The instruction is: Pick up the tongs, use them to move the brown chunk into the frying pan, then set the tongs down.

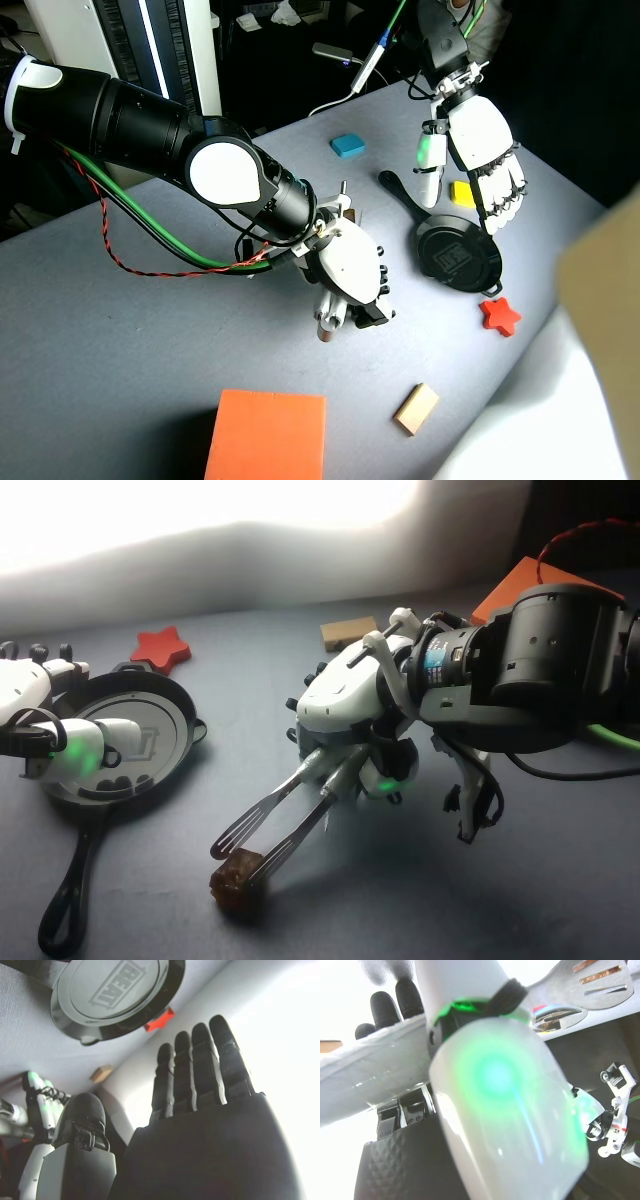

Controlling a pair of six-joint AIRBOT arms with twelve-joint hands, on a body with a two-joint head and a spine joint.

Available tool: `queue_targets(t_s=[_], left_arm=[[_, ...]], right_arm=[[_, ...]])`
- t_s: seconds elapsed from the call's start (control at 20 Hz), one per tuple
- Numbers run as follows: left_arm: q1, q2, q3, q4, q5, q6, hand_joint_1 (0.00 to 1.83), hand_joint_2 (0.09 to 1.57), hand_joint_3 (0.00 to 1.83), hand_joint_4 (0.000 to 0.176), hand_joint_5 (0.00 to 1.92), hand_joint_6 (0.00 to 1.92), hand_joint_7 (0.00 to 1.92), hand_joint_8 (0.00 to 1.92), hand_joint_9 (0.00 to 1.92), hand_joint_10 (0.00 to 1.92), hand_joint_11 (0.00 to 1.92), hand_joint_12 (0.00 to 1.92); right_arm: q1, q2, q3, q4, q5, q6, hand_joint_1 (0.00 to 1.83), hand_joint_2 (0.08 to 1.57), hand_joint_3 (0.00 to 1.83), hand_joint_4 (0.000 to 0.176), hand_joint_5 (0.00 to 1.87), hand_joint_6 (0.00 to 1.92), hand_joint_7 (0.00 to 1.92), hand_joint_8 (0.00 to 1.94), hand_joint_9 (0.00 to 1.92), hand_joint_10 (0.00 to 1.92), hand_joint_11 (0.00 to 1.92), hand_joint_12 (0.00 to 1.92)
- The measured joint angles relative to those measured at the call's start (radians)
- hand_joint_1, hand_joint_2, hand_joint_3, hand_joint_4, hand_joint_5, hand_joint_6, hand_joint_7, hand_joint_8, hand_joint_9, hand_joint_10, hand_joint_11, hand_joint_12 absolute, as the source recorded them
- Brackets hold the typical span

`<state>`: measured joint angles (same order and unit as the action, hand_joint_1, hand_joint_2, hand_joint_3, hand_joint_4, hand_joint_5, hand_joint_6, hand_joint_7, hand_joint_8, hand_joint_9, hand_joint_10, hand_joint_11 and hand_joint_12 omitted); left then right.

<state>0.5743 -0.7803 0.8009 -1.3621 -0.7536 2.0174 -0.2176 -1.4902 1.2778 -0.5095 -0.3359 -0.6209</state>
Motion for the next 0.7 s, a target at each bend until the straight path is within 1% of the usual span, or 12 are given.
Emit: queue_targets(t_s=[0.2,0.3,0.55,0.6,0.7], left_arm=[[0.0,0.0,0.002,-0.013,-0.002,0.0,0.02,1.28,0.0,0.0,0.18,0.0,0.21,0.0,0.18,0.0,0.0,0.51],[0.0,0.0,0.003,-0.019,-0.01,0.0,0.0,1.28,0.0,0.0,0.16,0.0,0.19,0.0,0.17,0.0,0.0,0.46],[-0.013,0.0,0.003,-0.056,-0.029,0.0,0.02,1.28,0.0,0.0,0.18,0.01,0.2,0.0,0.18,0.0,0.0,0.49],[-0.013,0.0,0.003,-0.064,-0.029,0.0,0.03,1.28,0.0,0.0,0.19,0.01,0.21,0.0,0.19,0.01,0.0,0.51],[-0.013,0.0,0.002,-0.069,-0.031,0.0,0.0,1.28,0.0,0.0,0.18,0.0,0.2,0.0,0.17,0.0,0.0,0.49]], right_arm=[[0.0,-0.01,0.009,0.0,0.004,-0.002,1.07,1.19,0.0,0.0,0.73,0.02,0.79,0.01,0.76,0.02,0.2,1.38],[0.0,-0.01,0.011,0.001,0.006,-0.003,1.05,1.21,0.01,0.0,0.75,0.02,0.79,0.01,0.76,0.02,0.21,1.38],[0.0,-0.013,0.011,-0.019,0.011,-0.007,1.07,1.23,0.01,0.0,0.81,0.04,0.81,0.01,0.77,0.02,0.21,1.37],[0.0,-0.013,0.011,-0.019,0.01,-0.007,1.05,1.24,0.01,0.0,0.81,0.04,0.81,0.01,0.76,0.02,0.2,1.38],[0.0,-0.013,0.011,-0.019,0.01,-0.012,1.05,1.24,0.01,0.0,0.83,0.04,0.82,0.01,0.78,0.03,0.21,1.39]])
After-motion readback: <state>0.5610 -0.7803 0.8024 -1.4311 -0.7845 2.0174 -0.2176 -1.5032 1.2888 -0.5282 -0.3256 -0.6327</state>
